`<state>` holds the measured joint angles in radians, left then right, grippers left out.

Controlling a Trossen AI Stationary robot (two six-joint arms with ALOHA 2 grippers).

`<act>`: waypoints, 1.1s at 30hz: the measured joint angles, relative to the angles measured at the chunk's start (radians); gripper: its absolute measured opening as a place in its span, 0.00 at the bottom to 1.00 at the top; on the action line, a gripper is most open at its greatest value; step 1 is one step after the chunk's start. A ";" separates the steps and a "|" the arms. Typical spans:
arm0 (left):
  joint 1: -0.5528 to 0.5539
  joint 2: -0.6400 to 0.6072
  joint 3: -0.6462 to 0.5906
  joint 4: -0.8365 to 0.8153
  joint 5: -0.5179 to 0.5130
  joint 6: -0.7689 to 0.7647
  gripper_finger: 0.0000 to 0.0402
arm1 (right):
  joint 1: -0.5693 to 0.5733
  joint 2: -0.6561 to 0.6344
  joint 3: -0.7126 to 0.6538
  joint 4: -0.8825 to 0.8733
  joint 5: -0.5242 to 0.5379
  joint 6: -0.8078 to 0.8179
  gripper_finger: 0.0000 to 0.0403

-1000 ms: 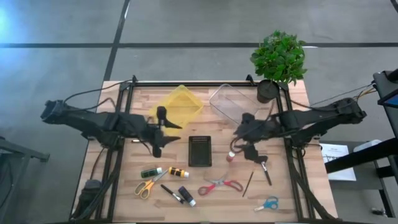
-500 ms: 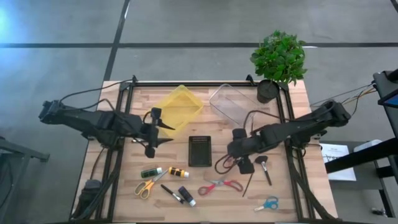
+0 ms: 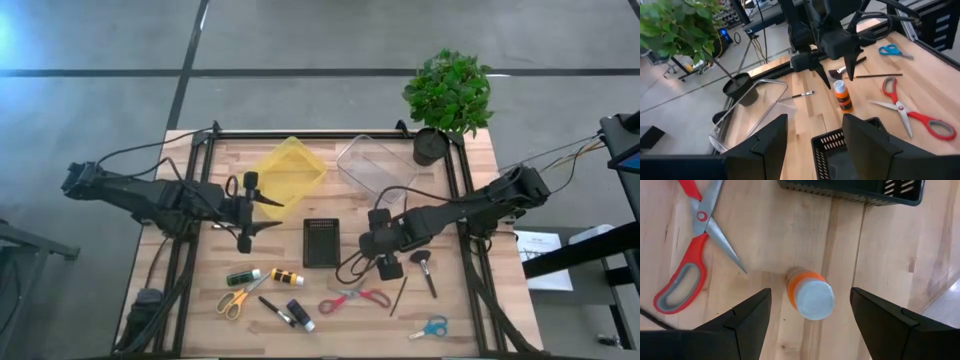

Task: Pick & Place Paint Supplies
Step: Put the orange paint bottle into the black bin

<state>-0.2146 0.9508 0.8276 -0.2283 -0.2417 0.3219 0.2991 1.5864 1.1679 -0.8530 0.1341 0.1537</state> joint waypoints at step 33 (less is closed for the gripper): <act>0.000 0.000 -0.018 0.016 0.000 -0.051 0.49 | -0.013 0.005 -0.065 0.086 0.009 0.004 0.64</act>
<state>-0.2150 0.9512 0.8093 -0.2127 -0.2420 0.2710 0.2865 1.5909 1.1025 -0.7670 0.1428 0.1572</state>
